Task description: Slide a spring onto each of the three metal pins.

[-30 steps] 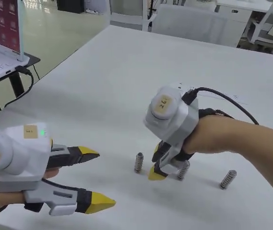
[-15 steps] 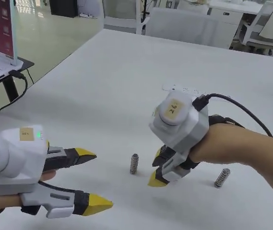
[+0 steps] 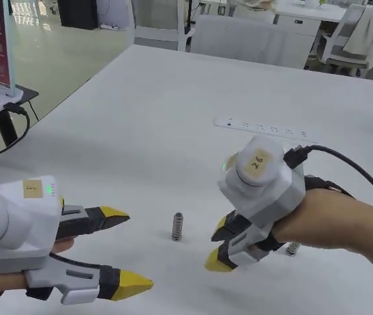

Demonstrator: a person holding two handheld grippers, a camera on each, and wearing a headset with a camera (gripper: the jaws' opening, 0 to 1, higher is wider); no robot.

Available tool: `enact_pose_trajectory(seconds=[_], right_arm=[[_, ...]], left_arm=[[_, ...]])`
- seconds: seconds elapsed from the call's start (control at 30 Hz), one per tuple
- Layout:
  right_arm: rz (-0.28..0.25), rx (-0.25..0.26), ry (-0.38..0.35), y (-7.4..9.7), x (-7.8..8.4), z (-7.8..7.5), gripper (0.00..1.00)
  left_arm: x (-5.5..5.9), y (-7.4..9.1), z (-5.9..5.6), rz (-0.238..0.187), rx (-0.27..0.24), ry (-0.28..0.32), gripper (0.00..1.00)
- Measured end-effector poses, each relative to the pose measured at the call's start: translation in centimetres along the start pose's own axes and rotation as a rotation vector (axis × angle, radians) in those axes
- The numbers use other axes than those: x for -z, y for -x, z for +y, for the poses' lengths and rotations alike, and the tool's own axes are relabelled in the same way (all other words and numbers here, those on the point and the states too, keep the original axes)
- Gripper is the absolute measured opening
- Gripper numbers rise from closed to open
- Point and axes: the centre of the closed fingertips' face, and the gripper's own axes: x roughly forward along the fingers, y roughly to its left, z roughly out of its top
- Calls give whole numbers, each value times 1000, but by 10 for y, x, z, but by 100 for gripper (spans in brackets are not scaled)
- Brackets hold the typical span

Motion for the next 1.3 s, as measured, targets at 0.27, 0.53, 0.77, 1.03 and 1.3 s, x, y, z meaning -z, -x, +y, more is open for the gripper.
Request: enact_pose_trajectory(seconds=[0.27,0.53,0.77,1.03,1.3], right_arm=[[-31,20,-35,12,10,6,25],[-64,35,-70,21,18,11,25],[-92,57,-125,30,30,11,25],[-128,86,-184,40,46,9,25],[-170,121,-250,50,61,5,26]], left_arm=[[0,-1,-3,2,8,0,62],[0,-1,-4,4,12,1,62],[0,-3,-7,6,21,2,62],[0,-6,-10,8,30,2,63],[-2,-8,-10,10,33,-2,63]])
